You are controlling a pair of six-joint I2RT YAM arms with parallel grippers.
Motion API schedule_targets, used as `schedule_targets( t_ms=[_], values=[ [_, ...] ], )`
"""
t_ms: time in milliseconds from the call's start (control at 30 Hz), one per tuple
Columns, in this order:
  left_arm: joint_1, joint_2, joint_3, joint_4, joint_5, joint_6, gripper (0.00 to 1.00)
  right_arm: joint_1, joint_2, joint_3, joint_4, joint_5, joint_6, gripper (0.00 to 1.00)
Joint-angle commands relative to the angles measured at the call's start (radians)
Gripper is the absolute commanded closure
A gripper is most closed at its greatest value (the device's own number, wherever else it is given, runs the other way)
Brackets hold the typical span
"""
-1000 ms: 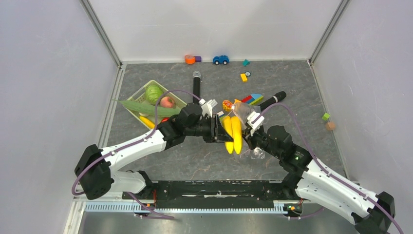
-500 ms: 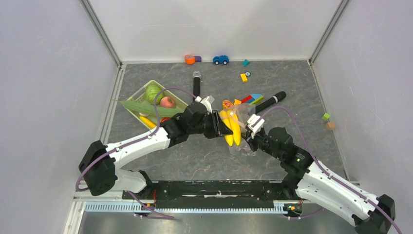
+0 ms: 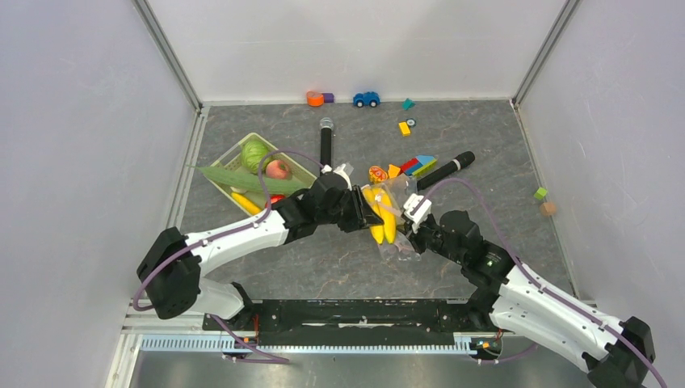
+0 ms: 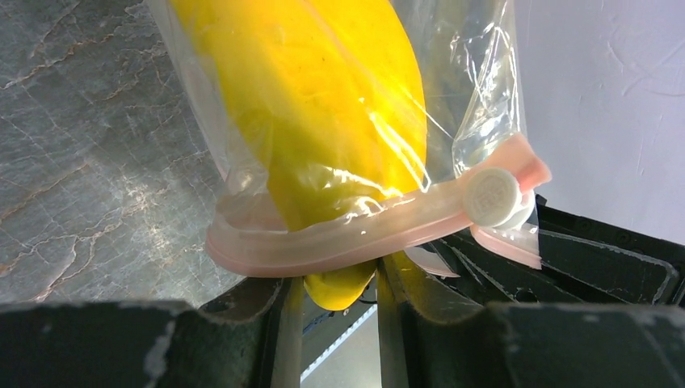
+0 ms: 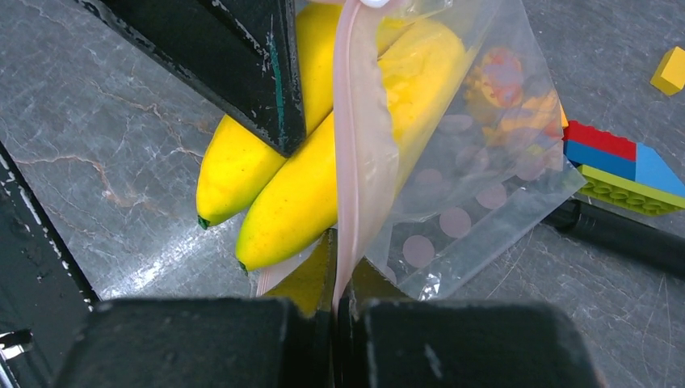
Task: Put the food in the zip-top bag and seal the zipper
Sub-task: Place the fake fruit in the zipper food storage bag.
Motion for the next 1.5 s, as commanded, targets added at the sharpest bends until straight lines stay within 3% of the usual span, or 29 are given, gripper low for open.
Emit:
schedule_targets(
  t_ms=[0,100,267,400,567,833,900,1000,1067,1467],
  values=[
    [0.004,0.021,0.01,0.291,-0.039,-0.12,0.98,0.063,0.012,0.016,0.118,-0.259,0.014,1.0],
    [0.004,0.017,0.012,0.294,-0.043,-0.126,0.98,0.098,0.017,0.018,0.106,-0.276,-0.012,1.0],
    [-0.001,0.022,0.016,0.333,-0.019,-0.141,0.98,0.134,0.05,0.038,0.068,-0.291,-0.034,0.9],
    [-0.008,0.023,0.015,0.329,-0.033,-0.131,0.98,0.137,0.068,0.073,0.027,-0.147,-0.014,0.85],
    [-0.01,0.03,-0.005,0.329,-0.056,-0.139,0.98,0.136,0.05,0.101,-0.017,0.142,0.066,0.7],
    [-0.012,0.047,-0.005,0.314,-0.073,-0.133,0.98,0.136,0.011,0.137,-0.08,0.28,0.198,0.61],
    [-0.014,0.048,-0.005,0.306,-0.089,-0.132,0.98,0.136,-0.002,0.144,-0.092,0.325,0.212,0.66],
    [-0.023,0.046,0.003,0.271,-0.13,-0.125,0.98,0.137,-0.013,0.146,-0.1,0.346,0.221,0.9],
    [-0.041,0.038,0.012,0.247,-0.196,-0.113,0.98,0.136,-0.011,0.147,-0.096,0.331,0.223,1.0],
    [-0.169,0.118,0.167,0.068,-0.548,-0.017,0.98,0.136,0.033,0.181,-0.052,0.17,0.264,1.0]
  ],
)
